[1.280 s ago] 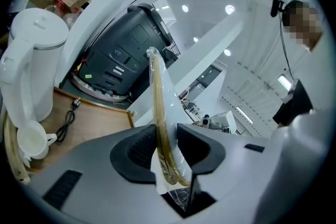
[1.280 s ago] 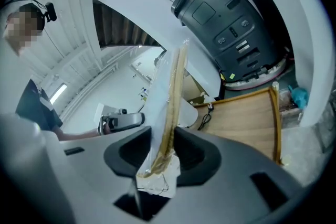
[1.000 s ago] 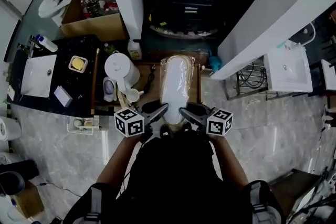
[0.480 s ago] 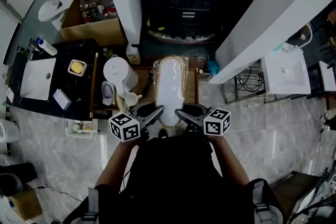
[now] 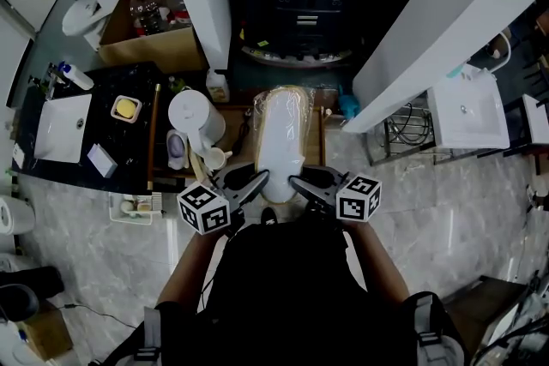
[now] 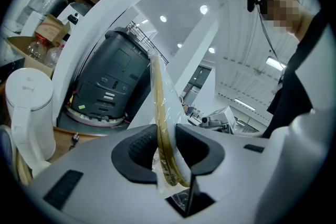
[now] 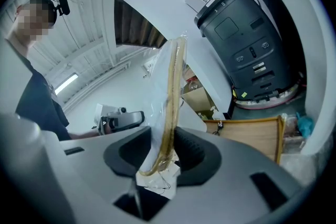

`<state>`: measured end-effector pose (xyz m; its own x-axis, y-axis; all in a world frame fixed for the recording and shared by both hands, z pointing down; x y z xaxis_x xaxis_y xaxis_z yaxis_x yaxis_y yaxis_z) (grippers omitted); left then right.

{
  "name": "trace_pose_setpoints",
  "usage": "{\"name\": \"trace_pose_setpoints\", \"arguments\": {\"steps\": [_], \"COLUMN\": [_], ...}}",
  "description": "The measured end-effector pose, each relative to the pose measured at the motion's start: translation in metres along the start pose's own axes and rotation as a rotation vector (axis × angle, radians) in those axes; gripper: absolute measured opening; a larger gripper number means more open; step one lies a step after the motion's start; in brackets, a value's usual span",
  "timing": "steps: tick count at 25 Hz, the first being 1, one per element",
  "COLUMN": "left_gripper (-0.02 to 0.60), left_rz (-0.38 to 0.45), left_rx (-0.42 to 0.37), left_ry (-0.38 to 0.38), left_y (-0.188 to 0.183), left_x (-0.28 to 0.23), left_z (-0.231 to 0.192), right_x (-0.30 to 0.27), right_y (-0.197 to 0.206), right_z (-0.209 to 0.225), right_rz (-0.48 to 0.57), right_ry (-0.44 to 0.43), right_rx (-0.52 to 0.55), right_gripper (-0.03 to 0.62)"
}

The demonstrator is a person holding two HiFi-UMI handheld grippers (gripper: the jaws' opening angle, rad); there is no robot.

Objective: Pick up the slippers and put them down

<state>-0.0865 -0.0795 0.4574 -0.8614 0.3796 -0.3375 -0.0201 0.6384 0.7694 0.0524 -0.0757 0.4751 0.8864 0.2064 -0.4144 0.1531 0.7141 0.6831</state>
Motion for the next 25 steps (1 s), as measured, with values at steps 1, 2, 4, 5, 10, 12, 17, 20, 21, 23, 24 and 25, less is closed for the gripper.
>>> {"name": "trace_pose_setpoints", "arguments": {"steps": [1, 2, 4, 5, 10, 12, 17, 20, 21, 23, 24, 25], "left_gripper": [0.114, 0.114, 0.115, 0.115, 0.115, 0.117, 0.117, 0.118, 0.118, 0.118, 0.118, 0.118], "left_rz": [0.0, 0.001, 0.006, 0.008, 0.012, 0.013, 0.016, 0.016, 0.016, 0.017, 0.016, 0.015], "left_rx": [0.005, 0.013, 0.03, 0.034, 0.05, 0.055, 0.063, 0.07, 0.071, 0.073, 0.076, 0.079], "left_ry": [0.003, 0.009, 0.015, 0.016, 0.015, 0.013, 0.01, 0.009, 0.009, 0.01, 0.012, 0.014], "left_y": [0.0, 0.0, 0.001, 0.001, 0.003, 0.004, 0.007, 0.008, 0.009, 0.01, 0.011, 0.012], "left_x": [0.0, 0.0, 0.001, 0.001, 0.003, 0.005, 0.006, 0.007, 0.007, 0.007, 0.007, 0.007], "left_z": [0.0, 0.001, 0.0, 0.0, -0.001, -0.001, -0.002, -0.003, -0.003, -0.003, -0.003, -0.003], "right_x": [0.0, 0.001, 0.001, 0.001, -0.001, -0.002, -0.004, -0.005, -0.006, -0.007, -0.007, -0.007], "right_y": [0.0, 0.0, 0.001, 0.0, 0.001, 0.001, 0.003, 0.004, 0.005, 0.007, 0.008, 0.009], "right_z": [0.0, -0.001, -0.001, -0.002, -0.003, -0.004, -0.005, -0.005, -0.005, -0.004, -0.004, -0.004], "right_rz": [0.002, 0.005, 0.01, 0.011, 0.01, 0.009, 0.01, 0.012, 0.013, 0.014, 0.014, 0.013], "right_ry": [-0.003, -0.005, -0.008, -0.008, -0.008, -0.009, -0.007, -0.008, -0.009, -0.01, -0.01, -0.01], "right_rx": [-0.002, -0.005, -0.008, -0.007, 0.0, 0.001, 0.007, 0.007, 0.004, -0.004, -0.006, -0.008], "right_gripper": [0.141, 0.141, 0.141, 0.141, 0.141, 0.141, 0.141, 0.141, 0.141, 0.141, 0.141, 0.141]}}
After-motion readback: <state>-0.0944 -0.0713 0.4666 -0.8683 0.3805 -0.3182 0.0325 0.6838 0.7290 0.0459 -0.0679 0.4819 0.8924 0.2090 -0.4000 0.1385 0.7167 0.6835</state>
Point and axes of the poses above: the fingertips, and each gripper's own axes: x backward along the fingers, z to its right, y out of its underside, the point moved 4 cm from there along x, backward along the fingers, and after that the axes turned 12 degrees about -z, right-handed, at the moved point
